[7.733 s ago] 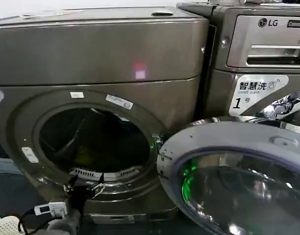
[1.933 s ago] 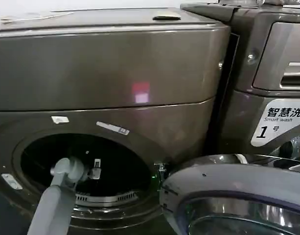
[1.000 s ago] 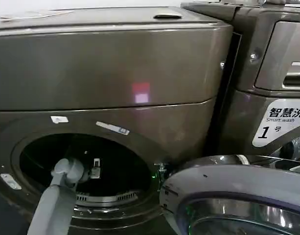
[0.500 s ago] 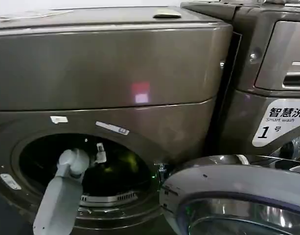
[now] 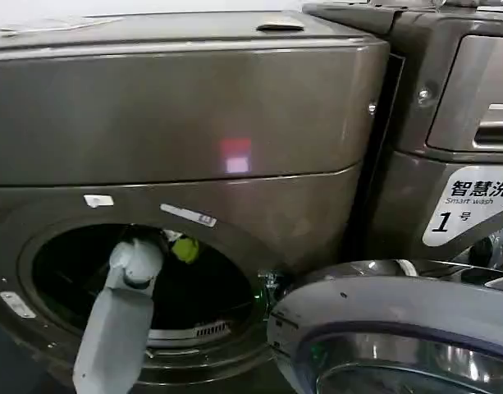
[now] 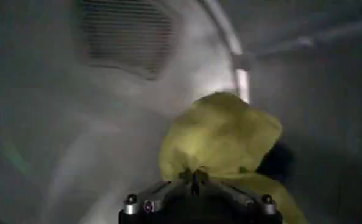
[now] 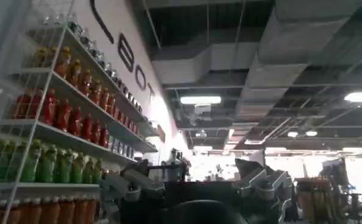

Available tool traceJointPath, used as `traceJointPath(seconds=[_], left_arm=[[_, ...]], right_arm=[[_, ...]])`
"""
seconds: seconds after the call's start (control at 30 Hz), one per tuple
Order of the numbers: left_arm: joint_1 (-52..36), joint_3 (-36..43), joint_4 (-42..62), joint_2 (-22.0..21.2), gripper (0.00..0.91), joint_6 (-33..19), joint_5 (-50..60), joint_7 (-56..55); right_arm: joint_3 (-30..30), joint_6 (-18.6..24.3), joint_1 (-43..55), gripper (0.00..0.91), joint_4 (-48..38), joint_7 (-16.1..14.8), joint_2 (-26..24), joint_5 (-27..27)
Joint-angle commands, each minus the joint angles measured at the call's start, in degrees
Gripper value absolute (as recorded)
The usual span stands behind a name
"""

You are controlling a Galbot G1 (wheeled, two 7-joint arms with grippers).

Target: Grasp the clothes from the dryer.

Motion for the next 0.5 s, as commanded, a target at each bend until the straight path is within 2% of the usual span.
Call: traceJointPath(seconds=[0.03, 0.1, 0.27, 0.4, 0.5], left_arm=[[4.53, -1.01, -6.31, -5.37, 0.000, 5.32, -26.13, -36.89], [6.51, -1.26, -7.25, -7.07, 0.000, 3.32, -27.13, -40.35], [10.10, -2.31, -10.49, -9.93, 0.000, 2.14, -31.80, -44.26], [12.16, -2.55, -11.80, -10.53, 0.000, 1.93, -32.05, -45.21], [13.26, -3.02, -12.43, -10.33, 0.000, 2.06, -32.35, -45.10]], right_arm=[[-0.56, 1.24, 0.42, 0.907, 0.27, -0.31, 0.12, -1.11], [-0.50, 1.25, 0.31, 0.907, 0.34, -0.26, 0.11, -1.04], [0.02, 1.15, -0.67, 0.907, 0.23, -0.41, 0.13, -1.03], [0.51, 1.56, -0.98, 0.907, 0.05, -0.48, 0.10, -0.70], [1.43, -0.75, -1.11, 0.907, 1.32, -1.69, 0.56, -0.33]])
